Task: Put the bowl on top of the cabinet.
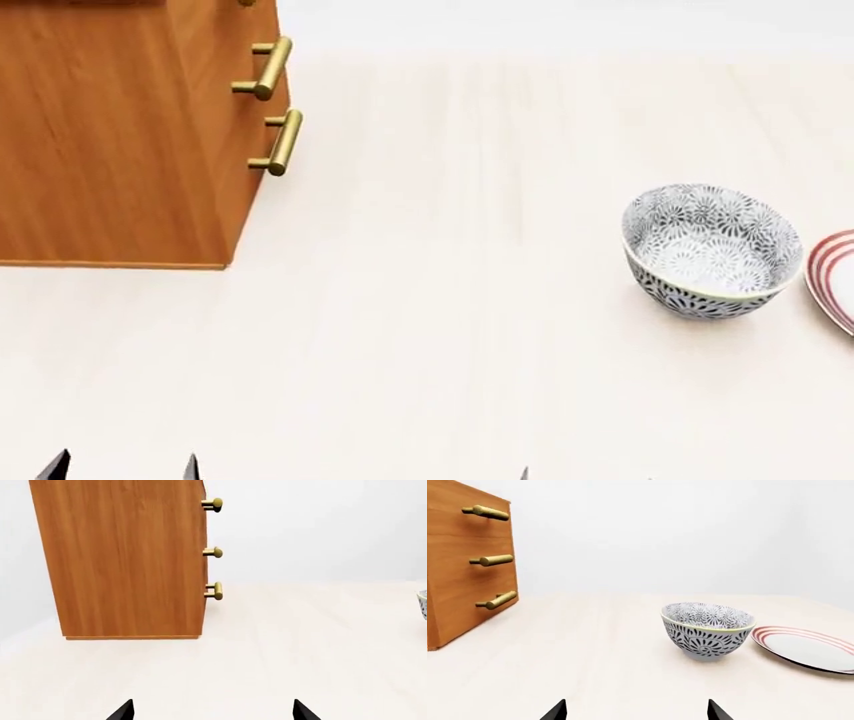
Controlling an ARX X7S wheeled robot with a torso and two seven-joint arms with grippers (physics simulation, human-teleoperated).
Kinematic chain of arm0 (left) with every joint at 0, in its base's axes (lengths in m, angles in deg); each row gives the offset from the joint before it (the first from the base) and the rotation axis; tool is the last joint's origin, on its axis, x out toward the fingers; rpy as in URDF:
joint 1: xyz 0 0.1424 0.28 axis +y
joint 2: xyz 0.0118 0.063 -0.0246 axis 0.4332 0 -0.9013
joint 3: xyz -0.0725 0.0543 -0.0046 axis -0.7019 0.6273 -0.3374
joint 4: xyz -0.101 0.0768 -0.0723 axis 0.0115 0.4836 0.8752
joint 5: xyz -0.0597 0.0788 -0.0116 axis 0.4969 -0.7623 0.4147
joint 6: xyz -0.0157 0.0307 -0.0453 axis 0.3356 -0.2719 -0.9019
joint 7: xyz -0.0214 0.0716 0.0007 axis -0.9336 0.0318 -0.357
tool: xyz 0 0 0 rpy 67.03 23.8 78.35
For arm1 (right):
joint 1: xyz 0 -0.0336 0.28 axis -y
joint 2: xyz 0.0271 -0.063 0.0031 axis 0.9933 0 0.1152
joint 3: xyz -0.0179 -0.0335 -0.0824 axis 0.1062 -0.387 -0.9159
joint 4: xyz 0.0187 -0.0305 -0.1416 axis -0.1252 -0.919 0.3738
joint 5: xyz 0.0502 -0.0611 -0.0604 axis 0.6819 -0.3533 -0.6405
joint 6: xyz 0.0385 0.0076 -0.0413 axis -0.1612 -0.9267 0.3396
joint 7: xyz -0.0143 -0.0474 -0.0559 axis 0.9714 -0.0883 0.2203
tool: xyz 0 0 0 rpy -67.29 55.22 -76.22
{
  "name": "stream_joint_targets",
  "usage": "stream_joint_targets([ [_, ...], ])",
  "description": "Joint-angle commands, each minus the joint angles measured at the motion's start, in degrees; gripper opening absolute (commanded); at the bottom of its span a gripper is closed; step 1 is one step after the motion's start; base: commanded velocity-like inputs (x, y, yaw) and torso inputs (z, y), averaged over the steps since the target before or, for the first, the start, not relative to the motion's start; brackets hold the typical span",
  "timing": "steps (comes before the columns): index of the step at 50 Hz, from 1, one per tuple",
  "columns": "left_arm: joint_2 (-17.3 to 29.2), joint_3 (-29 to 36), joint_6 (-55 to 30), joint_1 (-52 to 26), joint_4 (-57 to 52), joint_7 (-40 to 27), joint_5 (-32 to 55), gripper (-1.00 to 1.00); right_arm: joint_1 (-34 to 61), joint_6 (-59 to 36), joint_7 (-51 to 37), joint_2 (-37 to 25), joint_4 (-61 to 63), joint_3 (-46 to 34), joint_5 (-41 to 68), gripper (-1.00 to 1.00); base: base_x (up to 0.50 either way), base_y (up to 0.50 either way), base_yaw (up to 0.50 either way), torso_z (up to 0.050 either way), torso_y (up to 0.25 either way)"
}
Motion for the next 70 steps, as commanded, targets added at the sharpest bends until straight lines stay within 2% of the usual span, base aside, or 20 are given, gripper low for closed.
stream_joint_targets([
  [1, 1.1, 0.1, 0.6, 3.4, -6.3, -1.6, -0.9, 1.0, -5.6, 3.7, -2.9, -1.0, 7.1, -0.2, -2.7, 1.0, 0.41, 0.0, 0.0, 0.0, 0.0],
  [6, 1.3, 0.2, 0.6, 3.7, -6.8, -1.9, -0.8, 1.0, -6.1, 4.1, -3.0, -1.3, 7.6, -0.4, -2.5, 1.0, 0.46, 0.0, 0.0, 0.0, 0.0],
  [20, 1.7, 1.2, 0.8, 3.5, -6.6, -2.1, -0.8, 1.0, -6.1, 5.3, -3.4, -1.8, 7.3, -1.1, -2.7, 1.0, 0.02, 0.0, 0.0, 0.0, 0.0],
  [55, 3.2, 2.7, 1.2, 3.4, -6.9, -3.9, 0.1, 1.0, -6.5, 7.6, -5.6, -2.4, 6.8, -1.5, -2.9, 1.0, 0.49, 0.0, 0.0, 0.0, 0.0],
  [70, 3.7, 3.2, 1.2, 3.5, -7.3, -4.6, 0.3, 1.0, -8.1, 11.8, -9.7, -1.6, 7.3, -1.2, -6.9, 1.0, 0.02, 0.0, 0.0, 0.0, 0.0],
])
